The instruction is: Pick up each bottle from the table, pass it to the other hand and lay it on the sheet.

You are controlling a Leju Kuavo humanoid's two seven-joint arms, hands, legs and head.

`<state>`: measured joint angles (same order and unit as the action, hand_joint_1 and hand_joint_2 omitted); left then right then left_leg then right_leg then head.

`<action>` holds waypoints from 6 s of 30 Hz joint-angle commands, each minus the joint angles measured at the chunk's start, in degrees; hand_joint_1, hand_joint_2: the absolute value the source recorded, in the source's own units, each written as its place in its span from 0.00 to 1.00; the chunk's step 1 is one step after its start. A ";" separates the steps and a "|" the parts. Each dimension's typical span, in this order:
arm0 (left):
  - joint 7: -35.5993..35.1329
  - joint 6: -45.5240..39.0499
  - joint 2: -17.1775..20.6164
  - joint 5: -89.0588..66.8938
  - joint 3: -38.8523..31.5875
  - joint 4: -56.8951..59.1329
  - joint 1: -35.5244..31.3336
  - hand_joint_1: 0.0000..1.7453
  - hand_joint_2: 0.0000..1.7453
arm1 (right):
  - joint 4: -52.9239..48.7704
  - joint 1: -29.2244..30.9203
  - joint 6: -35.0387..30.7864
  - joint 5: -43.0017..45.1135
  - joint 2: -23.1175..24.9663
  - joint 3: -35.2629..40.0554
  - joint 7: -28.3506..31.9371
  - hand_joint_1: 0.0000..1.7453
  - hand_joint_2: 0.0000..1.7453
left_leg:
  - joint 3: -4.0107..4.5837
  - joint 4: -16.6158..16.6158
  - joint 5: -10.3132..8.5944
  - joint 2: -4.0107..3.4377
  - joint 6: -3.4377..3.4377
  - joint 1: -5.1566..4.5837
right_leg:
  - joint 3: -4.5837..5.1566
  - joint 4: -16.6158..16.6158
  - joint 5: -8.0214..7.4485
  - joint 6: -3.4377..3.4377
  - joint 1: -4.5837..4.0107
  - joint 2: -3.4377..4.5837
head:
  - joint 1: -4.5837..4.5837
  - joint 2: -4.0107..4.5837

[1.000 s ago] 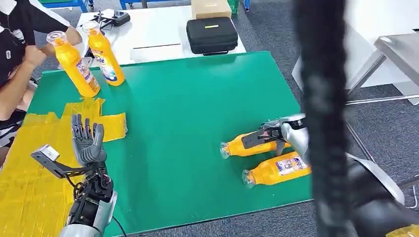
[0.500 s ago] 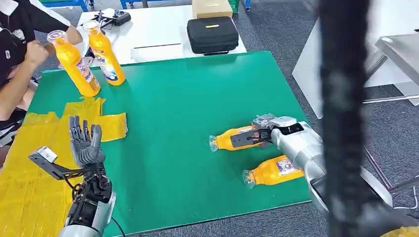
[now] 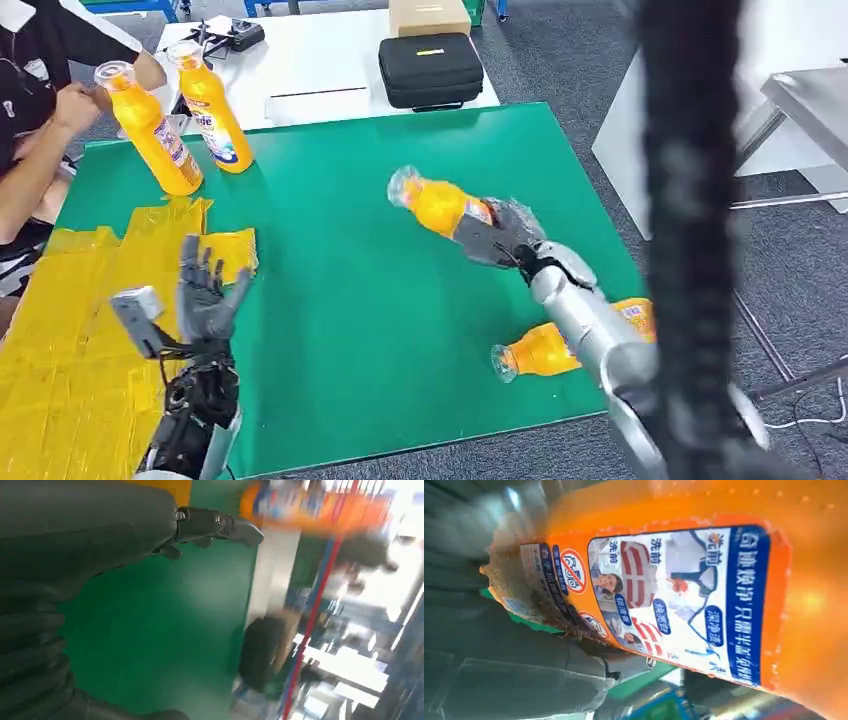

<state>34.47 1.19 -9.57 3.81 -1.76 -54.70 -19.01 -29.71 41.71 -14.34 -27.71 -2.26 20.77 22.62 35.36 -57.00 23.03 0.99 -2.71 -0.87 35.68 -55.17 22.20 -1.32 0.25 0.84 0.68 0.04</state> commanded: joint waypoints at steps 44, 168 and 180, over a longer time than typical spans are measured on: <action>-9.30 5.02 1.76 -4.44 27.44 -12.69 -1.09 0.00 1.00 | -11.83 -11.34 15.60 14.53 13.22 8.52 3.59 1.00 1.00 | -0.22 -0.02 0.22 -0.12 0.25 0.05 | -0.20 -0.01 0.18 0.04 -0.05 -0.03 | 0.00 0.00; -35.82 -41.19 15.61 -92.91 17.89 34.19 -14.18 0.00 1.00 | -68.17 -39.87 0.88 2.19 0.92 -8.29 -3.12 0.00 1.00 | -0.20 0.03 0.15 -0.20 0.29 0.05 | -0.12 -0.04 0.14 0.08 -0.05 -0.03 | -0.02 0.00; -35.61 -40.57 14.77 -93.64 17.14 34.76 -13.67 0.00 1.00 | -66.00 -37.80 1.42 0.96 0.70 -7.20 -4.19 0.00 1.00 | -0.27 0.06 0.16 -0.29 0.28 0.04 | -0.17 0.00 0.12 0.06 -0.03 0.07 | -0.02 0.00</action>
<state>-2.14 -40.19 6.58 -89.64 17.46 -24.04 -32.83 -98.62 1.19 -13.25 -26.51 -1.92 13.27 19.17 35.46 -56.95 23.02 0.91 -2.63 -0.86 35.84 -55.21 22.21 -1.28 0.26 0.82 0.66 0.04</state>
